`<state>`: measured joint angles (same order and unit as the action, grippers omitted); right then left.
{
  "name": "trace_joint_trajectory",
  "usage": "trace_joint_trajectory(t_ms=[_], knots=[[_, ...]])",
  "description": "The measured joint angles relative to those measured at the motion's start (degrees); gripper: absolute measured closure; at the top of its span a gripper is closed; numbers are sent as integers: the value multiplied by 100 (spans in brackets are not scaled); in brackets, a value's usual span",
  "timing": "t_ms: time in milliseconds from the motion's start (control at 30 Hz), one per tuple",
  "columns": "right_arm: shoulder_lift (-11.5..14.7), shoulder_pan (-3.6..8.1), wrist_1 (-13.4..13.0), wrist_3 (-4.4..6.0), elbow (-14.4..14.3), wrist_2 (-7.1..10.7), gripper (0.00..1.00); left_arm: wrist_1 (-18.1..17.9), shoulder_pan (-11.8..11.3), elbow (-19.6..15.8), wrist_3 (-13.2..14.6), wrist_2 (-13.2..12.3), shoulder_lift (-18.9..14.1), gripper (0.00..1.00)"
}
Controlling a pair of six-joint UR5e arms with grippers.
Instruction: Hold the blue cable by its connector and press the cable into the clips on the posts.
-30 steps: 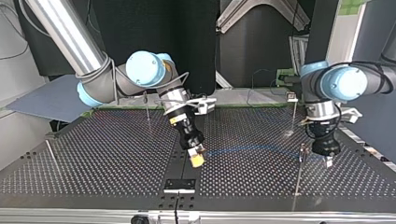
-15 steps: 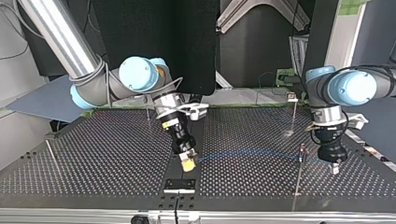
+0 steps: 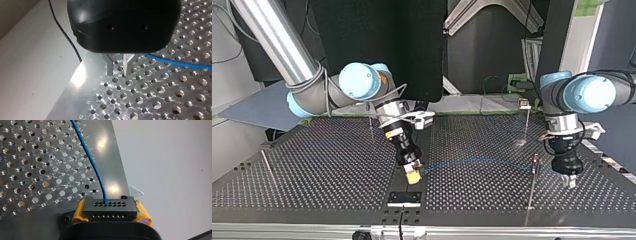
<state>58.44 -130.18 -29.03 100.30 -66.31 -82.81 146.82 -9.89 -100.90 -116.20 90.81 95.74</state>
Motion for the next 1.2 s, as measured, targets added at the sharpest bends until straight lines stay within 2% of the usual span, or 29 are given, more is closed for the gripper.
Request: trace_joint_trajectory(t_ms=[33, 67, 100, 133, 167, 200, 233, 467, 900, 1200], knots=[[-6, 2, 3, 0, 0, 3, 100, 0, -4, -4, -3, 3, 0, 64], [-10, 2, 6, 0, 1, 6, 100, 3, -8, -7, -3, 5, 0, 53], [-13, 1, 7, 0, 1, 7, 100, 7, -12, -10, -3, 5, 1, 53], [-16, 1, 8, 0, 0, 8, 100, 11, -14, -12, -1, 5, 0, 38], [-17, 2, 9, 0, 0, 9, 100, 16, -15, -12, 1, 3, 0, 9], [-19, 1, 10, 0, 0, 9, 100, 24, -15, -13, 9, 2, 0, 9], [-21, 0, 10, 0, -1, 10, 100, 34, -15, -13, 20, 2, 0, 0], [-30, 3, 11, -8, -1, 10, 100, 277, 9, -14, 175, 3, -11, 0], [-44, 1, 11, -15, -1, 10, 100, 885, 115, -30, 57, -300, -313, 0], [-54, -3, 11, -14, 1, 10, 100, 1378, 144, -407, -29, -558, -755, 0]])
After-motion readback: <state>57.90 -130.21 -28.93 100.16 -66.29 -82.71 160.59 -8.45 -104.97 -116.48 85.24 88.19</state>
